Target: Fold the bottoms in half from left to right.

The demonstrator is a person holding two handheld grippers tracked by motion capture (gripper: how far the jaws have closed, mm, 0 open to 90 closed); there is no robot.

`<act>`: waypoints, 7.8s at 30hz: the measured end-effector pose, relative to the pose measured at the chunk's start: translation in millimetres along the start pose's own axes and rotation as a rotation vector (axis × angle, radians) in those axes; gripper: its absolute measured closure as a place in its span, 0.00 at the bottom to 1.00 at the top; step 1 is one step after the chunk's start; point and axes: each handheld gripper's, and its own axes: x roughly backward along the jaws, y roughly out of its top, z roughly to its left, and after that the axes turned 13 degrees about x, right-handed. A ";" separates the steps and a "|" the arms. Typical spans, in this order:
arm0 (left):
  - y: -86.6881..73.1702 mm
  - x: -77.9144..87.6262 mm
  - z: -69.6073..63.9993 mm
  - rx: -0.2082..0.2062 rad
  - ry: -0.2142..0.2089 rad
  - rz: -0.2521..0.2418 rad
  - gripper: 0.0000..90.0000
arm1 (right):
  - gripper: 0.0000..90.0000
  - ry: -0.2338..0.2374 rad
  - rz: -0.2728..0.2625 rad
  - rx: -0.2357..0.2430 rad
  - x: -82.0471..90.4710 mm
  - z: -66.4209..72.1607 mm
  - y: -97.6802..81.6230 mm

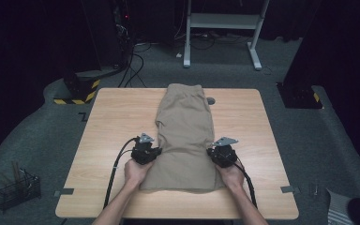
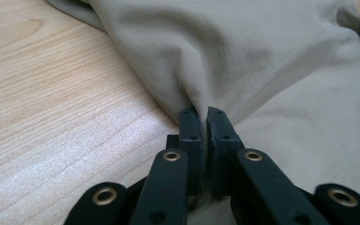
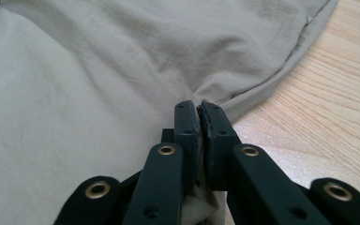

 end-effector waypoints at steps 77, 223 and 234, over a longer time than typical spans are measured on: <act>85.4 -16.1 40.4 0.114 0.012 -0.058 0.84 | 0.92 -0.093 -0.151 -0.161 -32.1 -50.7 34.2; -8.4 5.9 1.9 -0.065 0.079 -0.084 0.33 | 0.43 -0.032 -0.065 -0.097 -11.3 9.5 7.7; 11.9 -11.1 15.4 -0.043 0.107 -0.093 0.31 | 0.42 -0.053 -0.052 -0.108 -28.5 0.7 22.8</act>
